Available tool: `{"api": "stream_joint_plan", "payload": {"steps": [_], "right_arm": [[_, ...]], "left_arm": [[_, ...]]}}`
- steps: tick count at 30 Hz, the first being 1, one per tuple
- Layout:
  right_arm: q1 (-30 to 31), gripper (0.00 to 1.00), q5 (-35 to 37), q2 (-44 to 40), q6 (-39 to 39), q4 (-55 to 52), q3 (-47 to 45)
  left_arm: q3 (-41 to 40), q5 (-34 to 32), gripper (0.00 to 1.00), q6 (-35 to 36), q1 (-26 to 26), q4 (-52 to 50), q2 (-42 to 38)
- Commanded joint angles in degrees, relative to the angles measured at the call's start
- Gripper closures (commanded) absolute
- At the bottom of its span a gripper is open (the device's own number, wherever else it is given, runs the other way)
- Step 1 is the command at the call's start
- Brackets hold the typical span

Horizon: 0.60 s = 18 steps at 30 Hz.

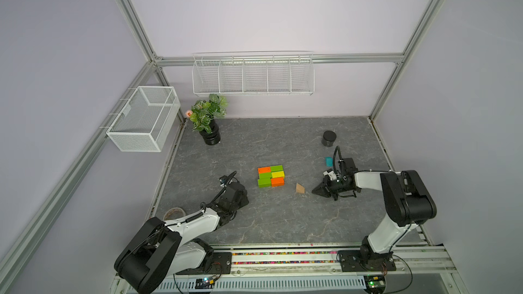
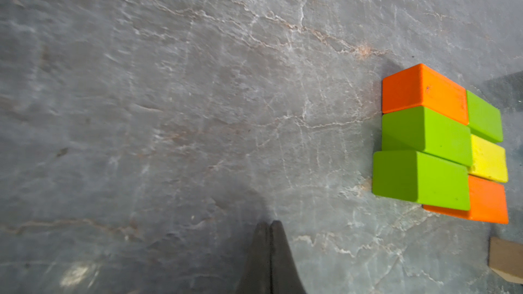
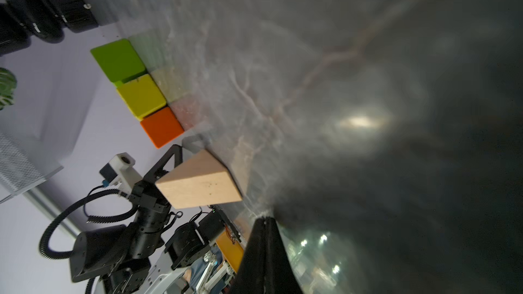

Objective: Assemble a piece of candy with building blocks
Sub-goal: Adjust the building block at the center of the board.

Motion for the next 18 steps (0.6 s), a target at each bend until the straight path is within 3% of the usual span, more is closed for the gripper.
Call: {"api": "stream_joint_plan", "payload": {"steps": [1,4,6,9,14,18], "right_arm": [[0.2,0.9,4.6,-6.1,-5.2,-7.8,1.7],[2.2,0.89,5.1,-10.7,-9.8,-9.7,3.9],[6.3,0.82,7.6,-14.0,-16.0,-12.6,6.4],[11.4,0.54,14.3,-18.9,-24.0,-16.0,8.6],[11.5,0.24,14.9,-22.5,-27.4,-10.0,7.7],[12.1,0.23,17.3,-20.5,-33.2,-3.8,6.8]], "left_arm": [[-2.1,1.6,1.0,-0.6,0.0,-8.6,1.9],[-2.3,1.4,1.0,-0.7,0.0,-8.6,1.4],[-2.3,1.3,1.0,-0.6,0.0,-8.6,1.2],[-2.4,1.0,1.0,-0.6,0.0,-9.3,0.4],[-4.1,-0.7,1.0,-1.4,0.0,-11.7,-6.1],[-5.8,-0.6,1.0,-2.2,0.0,-11.7,-12.3]]}}
